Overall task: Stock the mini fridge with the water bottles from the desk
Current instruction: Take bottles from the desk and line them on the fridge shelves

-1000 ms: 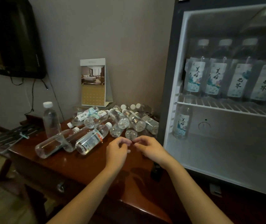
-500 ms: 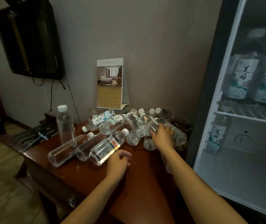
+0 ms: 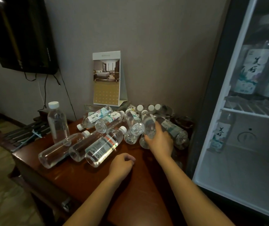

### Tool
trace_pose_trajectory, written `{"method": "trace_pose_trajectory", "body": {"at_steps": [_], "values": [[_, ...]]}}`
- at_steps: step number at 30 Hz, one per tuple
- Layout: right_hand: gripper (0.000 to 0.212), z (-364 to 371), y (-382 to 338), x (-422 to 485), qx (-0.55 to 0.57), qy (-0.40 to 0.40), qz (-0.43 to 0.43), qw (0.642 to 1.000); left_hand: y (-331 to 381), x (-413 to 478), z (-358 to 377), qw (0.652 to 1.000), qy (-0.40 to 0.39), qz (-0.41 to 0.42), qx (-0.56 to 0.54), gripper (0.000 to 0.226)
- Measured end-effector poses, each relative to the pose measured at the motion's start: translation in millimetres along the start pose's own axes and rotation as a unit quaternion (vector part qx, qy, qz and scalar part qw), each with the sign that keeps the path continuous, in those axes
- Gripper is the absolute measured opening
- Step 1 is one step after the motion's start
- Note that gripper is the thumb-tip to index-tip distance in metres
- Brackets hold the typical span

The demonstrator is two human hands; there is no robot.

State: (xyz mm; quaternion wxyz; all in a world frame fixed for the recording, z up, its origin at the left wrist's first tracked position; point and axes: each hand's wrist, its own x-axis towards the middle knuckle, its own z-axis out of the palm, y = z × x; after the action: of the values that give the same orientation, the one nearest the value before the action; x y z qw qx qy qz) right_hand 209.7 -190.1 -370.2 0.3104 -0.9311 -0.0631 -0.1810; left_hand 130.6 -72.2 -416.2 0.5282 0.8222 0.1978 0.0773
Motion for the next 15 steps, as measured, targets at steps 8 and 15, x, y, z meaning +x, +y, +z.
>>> {"method": "trace_pose_trajectory", "body": {"at_steps": [8,15], "values": [[0.07,-12,2,-19,0.074,-0.022,-0.003,0.997,3,5,-6,0.999,-0.011,-0.026,-0.017,0.021],[0.07,-29,1,-50,0.081,-0.033,-0.002,0.996,11,4,-4,0.994,-0.01,-0.078,-0.077,0.033]]}}
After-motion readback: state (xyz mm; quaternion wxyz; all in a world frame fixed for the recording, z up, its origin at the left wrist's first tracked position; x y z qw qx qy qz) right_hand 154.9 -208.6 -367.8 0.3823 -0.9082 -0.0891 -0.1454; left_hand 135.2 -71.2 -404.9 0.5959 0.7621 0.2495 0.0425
